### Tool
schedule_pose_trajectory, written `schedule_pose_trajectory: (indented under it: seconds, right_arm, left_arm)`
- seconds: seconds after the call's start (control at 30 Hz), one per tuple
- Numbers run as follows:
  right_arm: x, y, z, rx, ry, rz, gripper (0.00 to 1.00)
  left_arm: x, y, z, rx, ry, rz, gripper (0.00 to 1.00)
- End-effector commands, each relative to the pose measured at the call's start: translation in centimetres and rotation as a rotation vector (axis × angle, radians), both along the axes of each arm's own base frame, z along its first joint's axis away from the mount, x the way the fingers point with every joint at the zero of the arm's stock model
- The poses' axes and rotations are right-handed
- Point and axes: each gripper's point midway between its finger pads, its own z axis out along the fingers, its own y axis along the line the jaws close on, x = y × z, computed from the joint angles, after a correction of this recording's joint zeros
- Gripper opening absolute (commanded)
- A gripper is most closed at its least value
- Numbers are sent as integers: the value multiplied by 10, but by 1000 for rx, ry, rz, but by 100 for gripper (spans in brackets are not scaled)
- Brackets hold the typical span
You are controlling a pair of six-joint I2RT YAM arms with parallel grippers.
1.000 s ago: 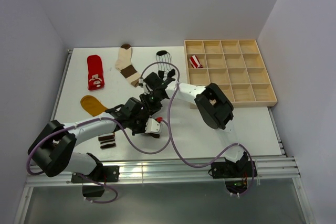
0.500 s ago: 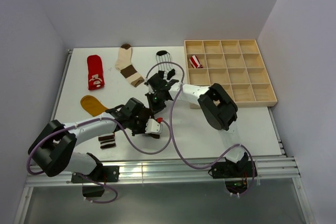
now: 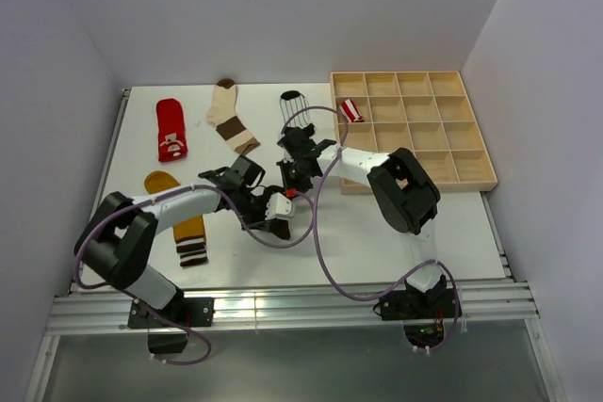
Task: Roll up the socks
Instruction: Roll the sock at the center of the board.
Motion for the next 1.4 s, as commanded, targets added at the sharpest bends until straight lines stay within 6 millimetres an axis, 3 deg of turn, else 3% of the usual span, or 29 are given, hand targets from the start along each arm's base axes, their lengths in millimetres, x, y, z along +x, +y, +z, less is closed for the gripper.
schedule_pose_trajectory:
  seconds: [0.0, 0.5, 0.8, 0.9, 1.23, 1.37]
  right_arm:
    - [14, -37, -18, -146, -55, -58, 0]
    - [24, -33, -21, -118, -47, -63, 0]
    - [23, -32, -16, -92, -64, -61, 0]
    - [22, -32, -13, -80, -77, -66, 4]
    - [26, -34, 15, -30, -137, -95, 35]
    - [30, -39, 32, -12, -192, -130, 37]
  left_arm:
    - [-29, 9, -6, 32, 206, -41, 0]
    - [-53, 30, -21, 151, 559, -126, 0]
    - [-39, 33, -30, 166, 699, -54, 0]
    - [-42, 39, -34, 181, 779, -43, 0]
    - [-48, 51, -57, 265, 871, -13, 0]
    - [-45, 47, -57, 251, 894, 3, 0]
